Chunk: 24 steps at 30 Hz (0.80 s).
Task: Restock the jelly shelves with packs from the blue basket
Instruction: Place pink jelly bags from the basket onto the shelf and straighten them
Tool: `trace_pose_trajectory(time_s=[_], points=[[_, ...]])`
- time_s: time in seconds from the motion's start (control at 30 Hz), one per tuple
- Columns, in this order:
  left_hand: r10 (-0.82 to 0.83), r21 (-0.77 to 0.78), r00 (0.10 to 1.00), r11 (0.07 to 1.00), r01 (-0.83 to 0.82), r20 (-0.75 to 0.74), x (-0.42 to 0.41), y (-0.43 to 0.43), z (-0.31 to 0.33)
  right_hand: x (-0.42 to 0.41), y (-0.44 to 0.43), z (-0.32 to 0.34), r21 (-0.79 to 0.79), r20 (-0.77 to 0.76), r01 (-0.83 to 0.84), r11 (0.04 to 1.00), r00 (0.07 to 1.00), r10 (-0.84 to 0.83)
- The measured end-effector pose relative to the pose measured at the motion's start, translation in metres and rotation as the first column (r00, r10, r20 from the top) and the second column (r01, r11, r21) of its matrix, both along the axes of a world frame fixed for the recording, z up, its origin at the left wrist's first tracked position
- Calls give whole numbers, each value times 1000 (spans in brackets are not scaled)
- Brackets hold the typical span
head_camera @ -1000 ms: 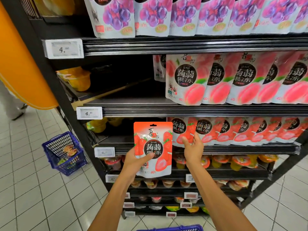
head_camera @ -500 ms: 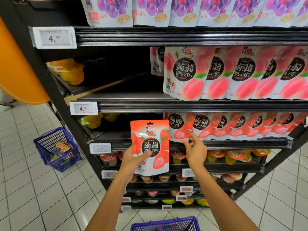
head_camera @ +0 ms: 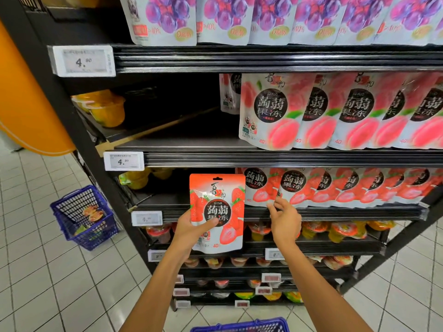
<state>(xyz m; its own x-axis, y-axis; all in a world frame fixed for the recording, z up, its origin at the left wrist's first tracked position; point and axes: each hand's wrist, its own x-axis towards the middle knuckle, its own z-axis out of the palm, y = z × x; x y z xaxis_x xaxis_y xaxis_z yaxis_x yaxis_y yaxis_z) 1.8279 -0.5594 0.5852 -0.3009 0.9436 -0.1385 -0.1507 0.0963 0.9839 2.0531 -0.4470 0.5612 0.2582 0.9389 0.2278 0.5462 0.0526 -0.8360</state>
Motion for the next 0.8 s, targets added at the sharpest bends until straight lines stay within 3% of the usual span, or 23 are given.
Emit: trace_pose_trajectory(time_s=[0.13,0.23,0.3,0.37,0.47,0.63,0.8], points=[[-23,19,1000,1000,23,2,1,4,4,-2,-17,9,92,-139,45,995,990,-32],[-36,13,999,999,36,-9,5,8,6,-5,-32,16,136,-262,-24,990,963,59],[-46,12,999,999,46,-18,8,10,6,-7,-40,22,71,-394,-255,964,881,262],[-55,23,998,998,55,-16,12,11,8,-10,-46,28,13,-495,-543,840,726,477],[-57,48,998,997,58,-22,16,11,10,-17,-50,30,5,-453,-703,711,633,628],[-46,77,996,996,52,-73,20,15,18,-22,-46,31,47,-486,-623,781,669,562],[137,189,976,976,-104,-170,20,19,23,-38,-25,37,-16,-569,-471,882,730,379]])
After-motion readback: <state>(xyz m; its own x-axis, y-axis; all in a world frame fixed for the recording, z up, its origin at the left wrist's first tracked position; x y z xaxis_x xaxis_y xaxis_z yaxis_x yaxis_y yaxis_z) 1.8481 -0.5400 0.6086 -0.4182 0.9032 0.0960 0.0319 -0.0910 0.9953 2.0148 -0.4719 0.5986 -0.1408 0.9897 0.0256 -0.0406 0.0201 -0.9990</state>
